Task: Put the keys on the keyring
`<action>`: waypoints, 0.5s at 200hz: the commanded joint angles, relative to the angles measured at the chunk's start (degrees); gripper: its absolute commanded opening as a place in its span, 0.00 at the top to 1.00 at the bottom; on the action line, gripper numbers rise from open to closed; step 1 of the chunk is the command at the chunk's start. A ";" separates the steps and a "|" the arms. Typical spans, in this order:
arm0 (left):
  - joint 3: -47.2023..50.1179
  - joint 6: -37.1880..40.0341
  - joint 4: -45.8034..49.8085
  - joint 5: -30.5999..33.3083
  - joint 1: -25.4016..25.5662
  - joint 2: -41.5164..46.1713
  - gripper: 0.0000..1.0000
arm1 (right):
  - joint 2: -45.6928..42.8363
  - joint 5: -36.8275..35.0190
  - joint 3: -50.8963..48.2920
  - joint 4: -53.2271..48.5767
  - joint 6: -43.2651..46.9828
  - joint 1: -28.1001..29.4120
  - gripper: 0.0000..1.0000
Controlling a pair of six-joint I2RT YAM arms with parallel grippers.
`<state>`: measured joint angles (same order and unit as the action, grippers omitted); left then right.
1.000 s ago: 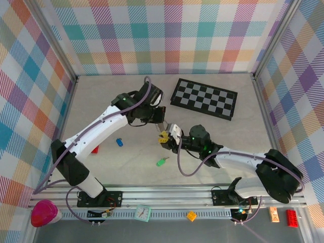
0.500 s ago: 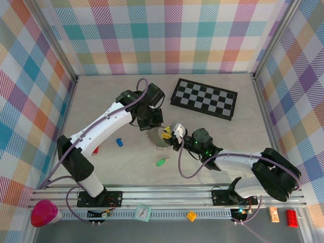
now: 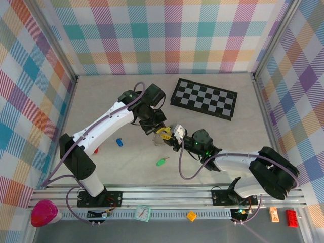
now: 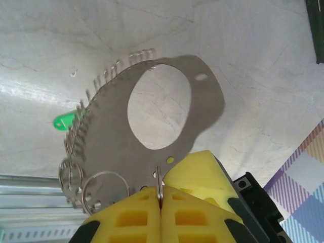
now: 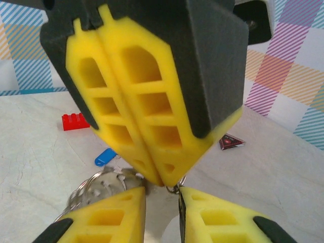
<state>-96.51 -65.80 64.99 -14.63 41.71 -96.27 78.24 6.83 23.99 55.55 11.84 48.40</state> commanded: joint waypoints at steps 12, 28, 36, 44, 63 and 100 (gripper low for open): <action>1.05 -4.56 -1.08 -4.90 -0.54 0.98 1.00 | 0.60 -0.58 -0.61 4.34 2.13 0.20 0.76; 1.39 -4.85 -1.09 -5.64 -0.59 1.00 1.00 | 0.55 -0.72 -0.78 4.72 2.40 0.20 0.76; 1.65 -5.24 -1.22 -6.04 -0.67 1.16 1.00 | 0.51 -0.51 -0.91 4.93 2.40 0.20 0.76; 2.16 -5.67 -1.64 -6.57 -0.71 1.32 1.00 | 0.43 -0.20 -1.05 5.37 2.33 0.20 0.76; 3.45 -6.83 -2.90 -8.31 -0.85 1.74 1.00 | 0.44 -0.19 -1.31 6.23 2.14 0.16 0.77; 6.02 -9.94 -6.02 -10.37 -1.19 3.33 1.00 | 0.60 -0.02 -1.56 7.51 2.49 0.22 0.84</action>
<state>-92.33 -72.38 61.23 -20.64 40.91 -95.96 78.67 6.42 22.28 57.52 13.54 48.40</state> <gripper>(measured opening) 0.042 0.186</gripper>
